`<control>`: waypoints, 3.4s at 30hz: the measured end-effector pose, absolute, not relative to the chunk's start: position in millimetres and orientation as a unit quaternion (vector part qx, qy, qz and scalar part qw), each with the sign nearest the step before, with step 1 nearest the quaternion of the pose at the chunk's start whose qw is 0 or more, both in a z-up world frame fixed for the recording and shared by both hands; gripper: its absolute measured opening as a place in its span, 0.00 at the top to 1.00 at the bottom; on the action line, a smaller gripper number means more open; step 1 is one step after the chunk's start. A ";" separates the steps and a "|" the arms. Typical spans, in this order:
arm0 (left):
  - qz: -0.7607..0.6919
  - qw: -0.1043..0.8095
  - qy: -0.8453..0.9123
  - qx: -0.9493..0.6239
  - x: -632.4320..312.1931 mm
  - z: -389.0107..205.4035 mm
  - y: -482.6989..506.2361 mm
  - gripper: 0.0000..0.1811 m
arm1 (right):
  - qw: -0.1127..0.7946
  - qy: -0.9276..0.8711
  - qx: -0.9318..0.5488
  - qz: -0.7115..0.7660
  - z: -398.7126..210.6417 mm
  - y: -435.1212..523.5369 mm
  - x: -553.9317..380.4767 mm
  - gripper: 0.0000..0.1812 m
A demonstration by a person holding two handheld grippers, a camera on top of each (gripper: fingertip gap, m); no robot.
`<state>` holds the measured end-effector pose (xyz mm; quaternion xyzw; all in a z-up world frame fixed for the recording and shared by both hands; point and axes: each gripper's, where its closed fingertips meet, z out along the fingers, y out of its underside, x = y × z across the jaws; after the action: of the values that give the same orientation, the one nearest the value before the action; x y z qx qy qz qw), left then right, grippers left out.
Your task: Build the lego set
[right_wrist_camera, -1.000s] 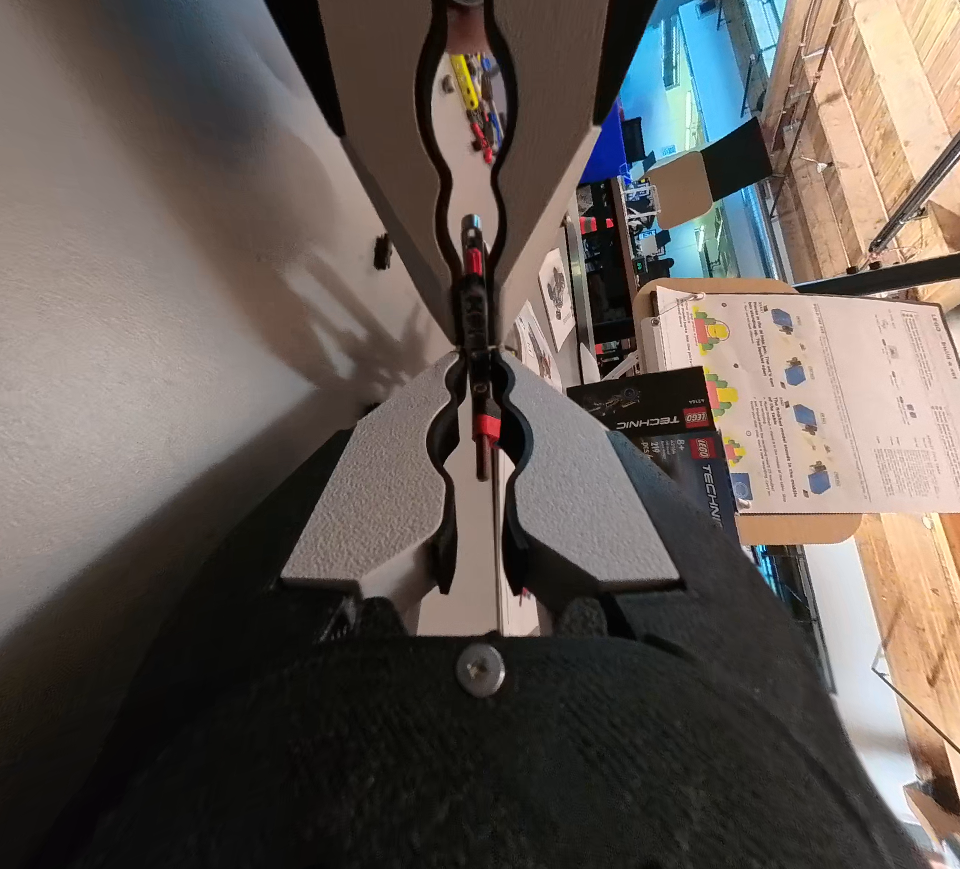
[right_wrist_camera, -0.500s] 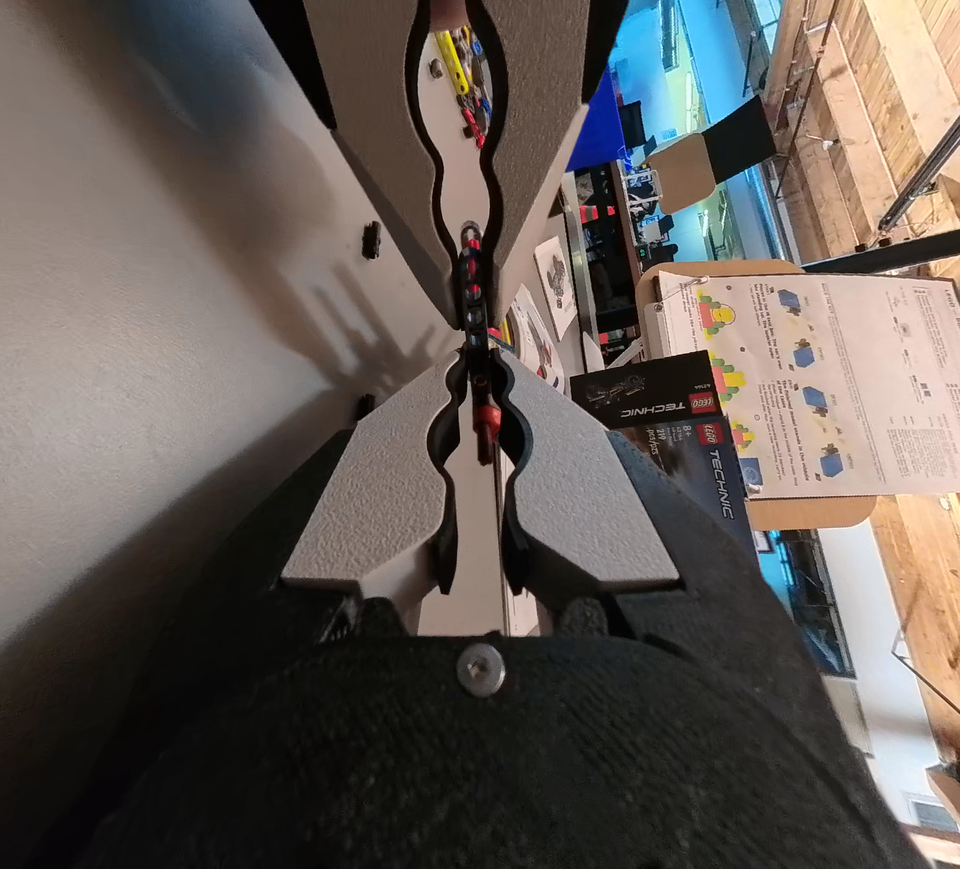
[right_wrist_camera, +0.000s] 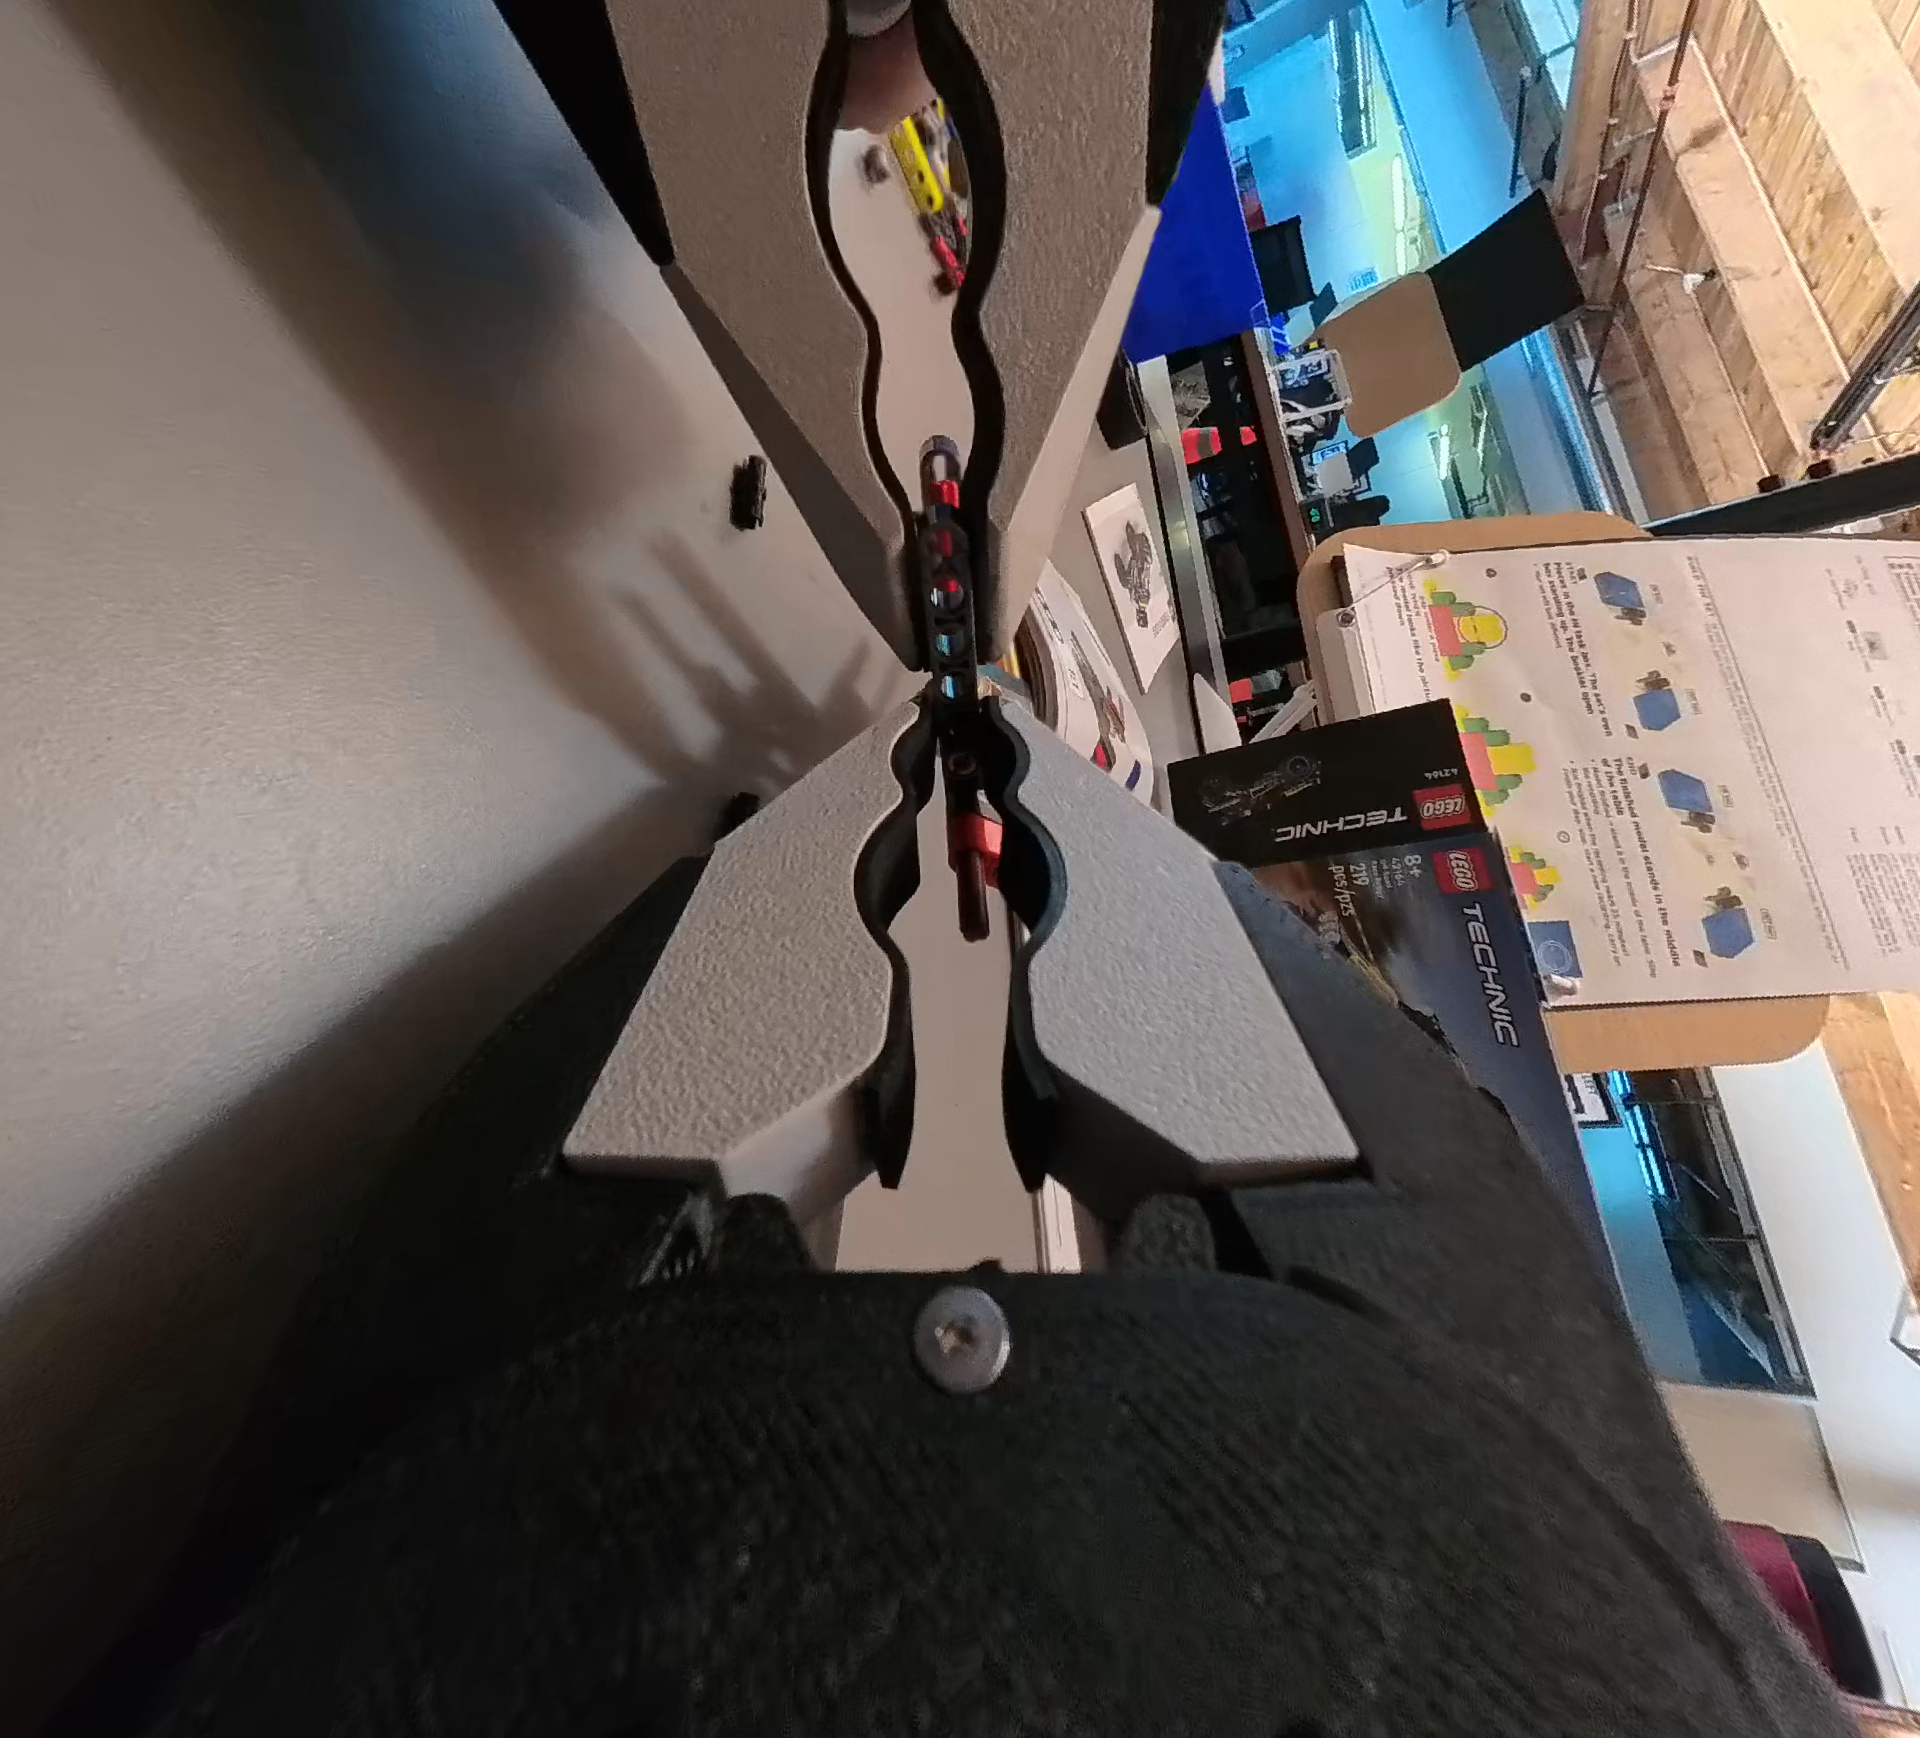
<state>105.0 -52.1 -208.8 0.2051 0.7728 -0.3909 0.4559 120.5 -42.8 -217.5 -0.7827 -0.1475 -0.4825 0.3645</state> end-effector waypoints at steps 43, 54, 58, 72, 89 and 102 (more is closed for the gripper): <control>-0.252 0.538 0.785 0.176 135.3 -231.3 -39.9 0.97 | 0.479 0.098 -0.854 -0.179 -223.2 -57.2 115.3 0.98; -0.202 0.565 0.771 0.213 135.2 -235.3 -43.9 0.97 | 0.436 0.093 -0.872 -0.201 -236.8 -48.2 119.2 0.98; -0.193 0.564 0.771 0.223 134.6 -238.0 -44.9 0.97 | 0.433 0.091 -0.874 -0.201 -237.9 -47.3 118.8 0.98; -0.176 0.567 0.772 0.227 137.8 -241.1 -43.6 0.97 | 0.428 0.096 -0.880 -0.184 -241.1 -44.4 117.4 0.98; -0.219 0.549 0.777 0.219 133.3 -238.3 -46.3 0.97 | 0.436 0.104 -0.877 -0.173 -238.7 -46.7 118.9 0.98; -0.214 0.545 0.780 0.219 134.2 -240.6 -45.8 0.97 | 0.369 0.010 -0.878 -0.304 -243.7 -44.8 123.6 0.98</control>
<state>134.2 -45.8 -240.6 0.2186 0.7803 -0.2143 0.5454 123.6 -44.8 -243.7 -0.8783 0.0100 -0.3040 0.3689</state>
